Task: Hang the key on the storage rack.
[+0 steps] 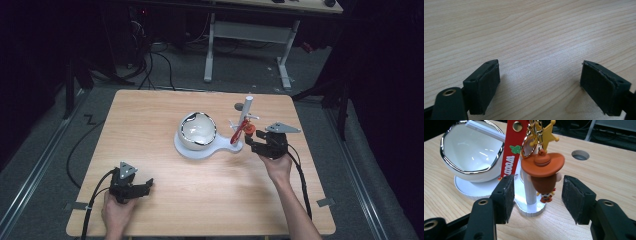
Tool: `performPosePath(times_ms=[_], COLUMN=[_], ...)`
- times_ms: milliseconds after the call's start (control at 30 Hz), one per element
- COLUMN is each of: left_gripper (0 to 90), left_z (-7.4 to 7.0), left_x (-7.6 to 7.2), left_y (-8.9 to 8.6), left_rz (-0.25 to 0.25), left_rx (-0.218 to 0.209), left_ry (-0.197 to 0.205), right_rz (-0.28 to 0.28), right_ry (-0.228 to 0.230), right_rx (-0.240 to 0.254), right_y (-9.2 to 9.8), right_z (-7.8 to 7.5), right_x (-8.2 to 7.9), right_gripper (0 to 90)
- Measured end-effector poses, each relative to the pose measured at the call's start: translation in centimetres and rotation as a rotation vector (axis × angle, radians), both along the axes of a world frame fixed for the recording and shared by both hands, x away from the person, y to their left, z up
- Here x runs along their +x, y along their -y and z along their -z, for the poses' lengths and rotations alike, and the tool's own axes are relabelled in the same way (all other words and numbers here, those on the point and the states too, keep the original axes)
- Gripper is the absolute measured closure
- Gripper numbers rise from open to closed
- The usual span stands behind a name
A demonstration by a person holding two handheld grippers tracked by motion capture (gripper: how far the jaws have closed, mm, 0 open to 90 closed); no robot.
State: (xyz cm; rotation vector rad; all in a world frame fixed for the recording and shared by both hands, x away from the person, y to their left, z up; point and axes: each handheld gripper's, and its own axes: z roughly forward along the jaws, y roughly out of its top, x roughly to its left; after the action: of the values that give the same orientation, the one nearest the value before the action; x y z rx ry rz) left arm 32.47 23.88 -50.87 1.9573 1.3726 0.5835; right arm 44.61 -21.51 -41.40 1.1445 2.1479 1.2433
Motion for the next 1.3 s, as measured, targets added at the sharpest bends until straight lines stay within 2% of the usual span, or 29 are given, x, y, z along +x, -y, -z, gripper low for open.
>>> performPosePath(times_ms=[333, 933, 1133, 1300], left_gripper=[16.7, 16.7, 16.7, 16.7], left_z=[0.0, 0.0, 0.0, 0.0], left_x=[0.0, 0.0, 0.0, 0.0], left_y=[0.0, 0.0, 0.0, 0.0], left_rz=[0.000, 0.000, 0.000, 0.000], left_rx=[0.000, 0.000, 0.000, 0.000], left_ry=[0.001, 0.001, 0.001, 0.001], right_rz=[0.013, 0.005, 0.004, 0.016], right_ry=[0.019, 0.049, 0.078, 0.072], right_rx=[0.023, 0.048, 0.049, 0.065], right_y=[1.6, 2.5, 3.0, 3.8], right_z=[-0.8, -2.4, -2.9, -2.6], right_x=[-1.5, -3.4, -4.5, -5.1], right_gripper=[44.5, 45.0, 46.6, 46.9])
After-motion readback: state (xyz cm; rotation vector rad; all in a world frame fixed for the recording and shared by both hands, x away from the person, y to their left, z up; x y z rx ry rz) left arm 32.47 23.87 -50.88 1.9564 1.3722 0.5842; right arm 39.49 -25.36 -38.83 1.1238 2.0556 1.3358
